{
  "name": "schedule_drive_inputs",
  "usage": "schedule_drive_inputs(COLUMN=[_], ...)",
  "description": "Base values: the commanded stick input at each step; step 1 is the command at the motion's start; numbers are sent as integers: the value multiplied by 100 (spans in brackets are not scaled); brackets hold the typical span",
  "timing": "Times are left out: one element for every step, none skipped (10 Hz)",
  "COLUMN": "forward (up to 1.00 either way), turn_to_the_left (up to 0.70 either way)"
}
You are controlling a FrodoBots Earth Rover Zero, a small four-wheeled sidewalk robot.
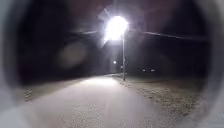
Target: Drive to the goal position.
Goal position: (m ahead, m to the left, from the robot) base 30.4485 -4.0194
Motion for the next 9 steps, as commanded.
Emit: schedule_drive_inputs(forward=[0,0,0,0,30,97,100,100,100], turn_to_the_left=[0,0,0,0,0,0,0,0,0])
